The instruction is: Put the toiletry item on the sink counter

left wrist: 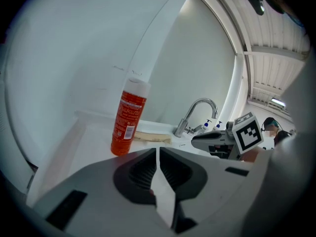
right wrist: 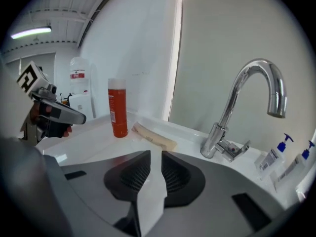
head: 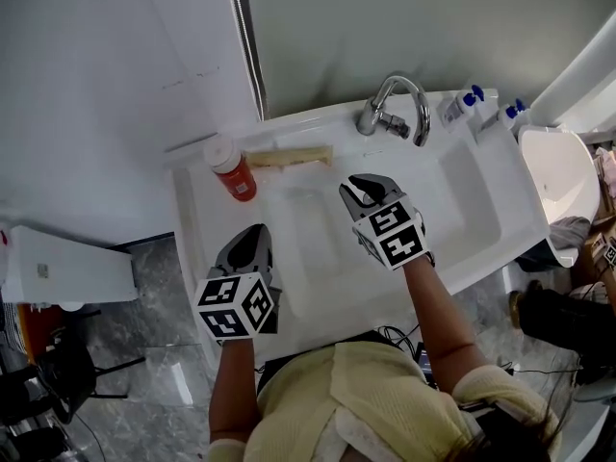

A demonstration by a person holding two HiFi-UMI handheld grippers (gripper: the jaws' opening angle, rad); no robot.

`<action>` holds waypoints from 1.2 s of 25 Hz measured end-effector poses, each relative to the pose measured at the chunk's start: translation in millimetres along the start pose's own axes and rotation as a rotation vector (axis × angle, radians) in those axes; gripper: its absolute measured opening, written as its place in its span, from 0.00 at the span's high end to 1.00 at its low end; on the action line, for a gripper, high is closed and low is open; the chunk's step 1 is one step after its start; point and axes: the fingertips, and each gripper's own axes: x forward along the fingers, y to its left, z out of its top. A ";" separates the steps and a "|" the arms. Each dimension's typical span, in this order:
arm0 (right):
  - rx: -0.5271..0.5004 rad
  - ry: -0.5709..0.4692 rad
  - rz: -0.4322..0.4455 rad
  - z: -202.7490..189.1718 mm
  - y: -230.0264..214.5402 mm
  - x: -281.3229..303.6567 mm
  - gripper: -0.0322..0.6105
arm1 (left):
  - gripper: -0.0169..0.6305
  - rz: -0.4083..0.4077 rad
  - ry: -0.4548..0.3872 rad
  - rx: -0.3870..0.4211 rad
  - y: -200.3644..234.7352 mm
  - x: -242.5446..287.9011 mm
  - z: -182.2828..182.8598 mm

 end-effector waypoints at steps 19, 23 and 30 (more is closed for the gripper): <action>0.295 -0.022 0.015 -22.2 5.4 -20.5 0.87 | 0.89 0.006 -0.015 0.009 -3.0 -4.0 -1.0; 0.302 -0.012 0.015 -26.5 10.1 -22.2 0.88 | 0.89 0.004 -0.015 0.007 -3.5 -4.1 -2.2; 0.354 -0.008 0.018 -34.6 16.8 -23.3 0.90 | 0.89 0.014 -0.005 -0.006 -1.5 -2.5 -10.2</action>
